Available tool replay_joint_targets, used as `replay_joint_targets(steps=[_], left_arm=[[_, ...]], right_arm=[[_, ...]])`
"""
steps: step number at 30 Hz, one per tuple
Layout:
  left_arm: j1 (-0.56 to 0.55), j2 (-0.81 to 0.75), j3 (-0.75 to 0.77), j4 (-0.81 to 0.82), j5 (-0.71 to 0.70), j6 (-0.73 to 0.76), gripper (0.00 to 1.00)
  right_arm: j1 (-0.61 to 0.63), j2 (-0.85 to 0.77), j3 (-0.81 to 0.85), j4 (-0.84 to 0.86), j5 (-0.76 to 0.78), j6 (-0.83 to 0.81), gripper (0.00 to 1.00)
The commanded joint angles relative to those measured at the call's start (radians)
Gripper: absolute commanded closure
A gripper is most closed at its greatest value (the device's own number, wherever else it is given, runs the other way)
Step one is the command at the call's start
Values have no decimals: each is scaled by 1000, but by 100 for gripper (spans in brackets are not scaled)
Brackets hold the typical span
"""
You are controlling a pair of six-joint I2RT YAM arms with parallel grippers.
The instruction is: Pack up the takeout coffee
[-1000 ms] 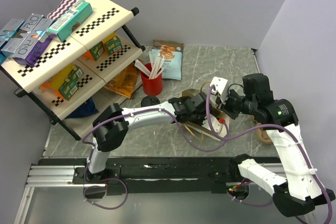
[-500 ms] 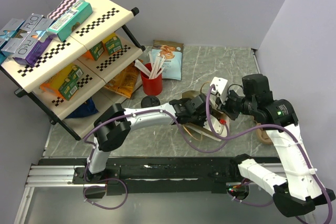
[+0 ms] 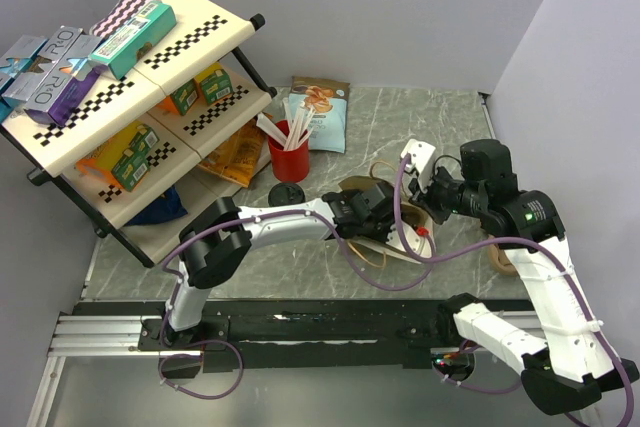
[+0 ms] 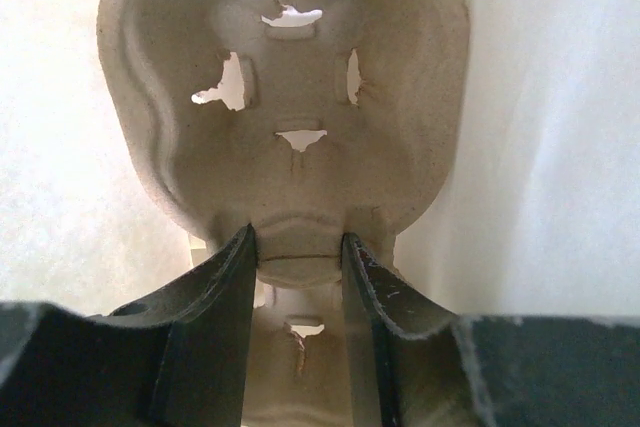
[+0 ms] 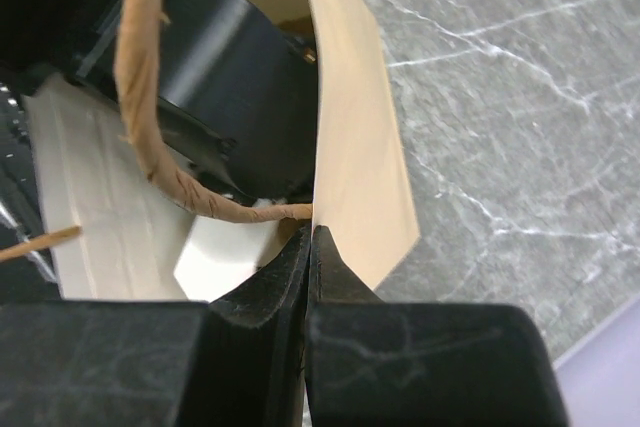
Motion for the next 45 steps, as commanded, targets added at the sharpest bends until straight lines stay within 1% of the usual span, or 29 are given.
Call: replay_joint_targets(steps=[1, 2, 7, 9, 10, 12, 13, 15, 16, 19, 21, 22, 26, 32, 36, 40, 45], left_arm=[[0, 56, 17, -11, -47, 8, 92], [1, 56, 8, 3, -49, 8, 85], [0, 85, -5, 74, -82, 22, 84], [2, 89, -14, 97, -85, 31, 79], [0, 88, -12, 98, -91, 33, 68], [0, 86, -3, 92, -91, 21, 59], [1, 82, 7, 80, -88, 15, 50], [5, 65, 14, 74, -78, -5, 43], [8, 56, 15, 75, -70, -11, 34], [11, 45, 30, 80, -88, -41, 27], [11, 42, 32, 62, -76, -44, 26], [9, 36, 18, 68, -73, -44, 21], [11, 7, 11, 57, -32, -56, 19], [31, -62, 15, 62, 46, -160, 19], [40, -130, -48, 135, 103, -228, 19], [63, -176, -95, 195, 206, -280, 20], [80, -219, -112, 238, 299, -332, 22]], right_arm=[[20, -18, 48, 21, -188, 1, 100], [23, -17, 50, 11, -201, 3, 100], [23, -17, 67, -19, -257, 41, 100], [25, -18, 73, -25, -261, 44, 100], [25, -18, 71, -27, -254, 44, 100], [25, -26, 57, -24, -237, 41, 100], [25, -26, 53, -22, -220, 38, 100], [25, -29, 39, -6, -194, 38, 100], [25, -26, 34, -4, -188, 31, 100], [25, -15, 39, 8, -180, 33, 100], [23, -8, 40, 8, -179, 32, 100], [25, -8, 37, 8, -173, 29, 100], [23, -17, 21, 13, -127, 15, 100], [25, -34, -36, 40, -47, 14, 100], [25, -37, -71, 56, -13, 17, 100], [25, -38, -96, 74, 30, 18, 100], [25, -41, -101, 83, 53, 21, 100]])
